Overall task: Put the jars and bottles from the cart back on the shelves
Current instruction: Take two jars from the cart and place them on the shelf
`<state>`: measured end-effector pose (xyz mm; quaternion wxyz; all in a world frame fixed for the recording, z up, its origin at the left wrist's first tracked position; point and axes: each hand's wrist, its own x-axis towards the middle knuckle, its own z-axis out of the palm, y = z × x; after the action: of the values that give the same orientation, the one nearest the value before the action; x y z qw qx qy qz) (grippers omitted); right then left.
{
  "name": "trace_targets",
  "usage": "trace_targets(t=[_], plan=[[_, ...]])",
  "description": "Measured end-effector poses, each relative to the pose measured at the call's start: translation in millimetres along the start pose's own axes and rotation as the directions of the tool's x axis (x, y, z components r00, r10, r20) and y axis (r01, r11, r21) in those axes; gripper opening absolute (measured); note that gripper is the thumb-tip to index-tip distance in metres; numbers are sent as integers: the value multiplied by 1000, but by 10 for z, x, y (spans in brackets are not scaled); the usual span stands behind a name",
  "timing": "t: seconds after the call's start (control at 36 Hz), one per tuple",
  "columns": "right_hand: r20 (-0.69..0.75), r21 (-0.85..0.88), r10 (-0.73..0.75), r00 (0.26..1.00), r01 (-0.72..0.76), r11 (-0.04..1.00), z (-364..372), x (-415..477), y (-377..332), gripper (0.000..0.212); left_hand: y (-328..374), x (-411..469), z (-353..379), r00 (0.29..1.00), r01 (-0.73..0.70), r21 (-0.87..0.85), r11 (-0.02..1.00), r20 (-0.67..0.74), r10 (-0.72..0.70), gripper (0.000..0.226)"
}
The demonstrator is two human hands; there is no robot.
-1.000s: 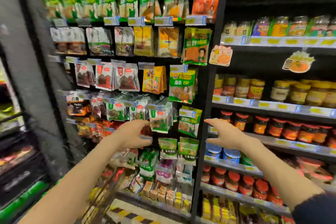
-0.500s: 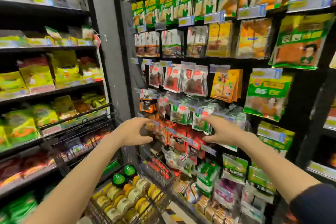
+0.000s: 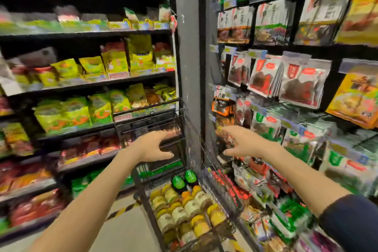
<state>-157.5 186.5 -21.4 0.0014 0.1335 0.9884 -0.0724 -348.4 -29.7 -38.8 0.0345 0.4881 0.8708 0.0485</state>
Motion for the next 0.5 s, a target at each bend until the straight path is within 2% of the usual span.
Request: trace_targets(t=[0.25, 0.5], plan=[[134, 17, -184, 974, 184, 983, 346, 976, 346, 80, -170, 354, 455, 980, 192, -27, 981, 50, -190, 76], [264, 63, -335, 904, 331, 942, 773, 1624, 530, 79, -175, 531, 1022, 912, 400, -89, 912, 140, -386, 75]])
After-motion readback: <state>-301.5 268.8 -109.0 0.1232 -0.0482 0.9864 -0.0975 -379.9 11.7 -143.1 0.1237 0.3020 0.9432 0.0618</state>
